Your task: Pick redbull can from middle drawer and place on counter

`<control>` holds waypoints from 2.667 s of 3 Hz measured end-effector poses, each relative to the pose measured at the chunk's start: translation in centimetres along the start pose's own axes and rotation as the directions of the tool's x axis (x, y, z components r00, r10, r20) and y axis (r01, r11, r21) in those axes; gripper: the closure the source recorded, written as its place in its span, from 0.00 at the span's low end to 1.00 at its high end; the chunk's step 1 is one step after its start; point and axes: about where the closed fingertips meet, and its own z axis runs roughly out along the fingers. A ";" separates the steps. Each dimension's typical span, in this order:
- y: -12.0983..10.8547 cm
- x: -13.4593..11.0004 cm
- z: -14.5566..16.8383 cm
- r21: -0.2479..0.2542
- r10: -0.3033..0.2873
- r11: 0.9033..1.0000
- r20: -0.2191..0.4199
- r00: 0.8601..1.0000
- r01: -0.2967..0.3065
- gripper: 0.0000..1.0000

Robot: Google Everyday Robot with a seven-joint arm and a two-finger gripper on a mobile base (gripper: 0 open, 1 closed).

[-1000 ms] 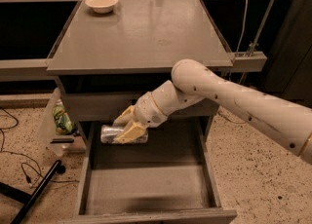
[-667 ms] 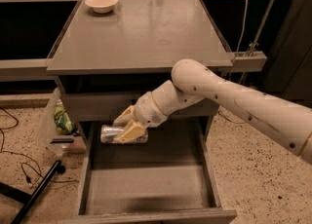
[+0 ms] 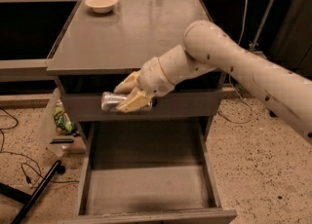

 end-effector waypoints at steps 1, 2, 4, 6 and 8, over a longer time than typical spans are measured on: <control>-4.7 -3.7 -5.4 0.122 -0.092 0.988 -0.036 0.995 0.096 1.00; -4.7 -3.7 -5.4 0.122 -0.092 0.988 -0.037 0.995 0.096 1.00; -9.0 -2.5 -10.2 0.233 -0.026 0.971 -0.123 0.992 0.054 1.00; -13.5 4.6 -17.5 0.481 0.183 0.875 -0.220 0.958 -0.056 1.00; -19.4 8.3 -18.6 0.469 0.182 0.883 -0.305 0.935 -0.019 1.00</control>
Offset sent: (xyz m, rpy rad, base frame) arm 0.0286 -0.0110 0.0511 -0.0072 -0.1191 -0.0321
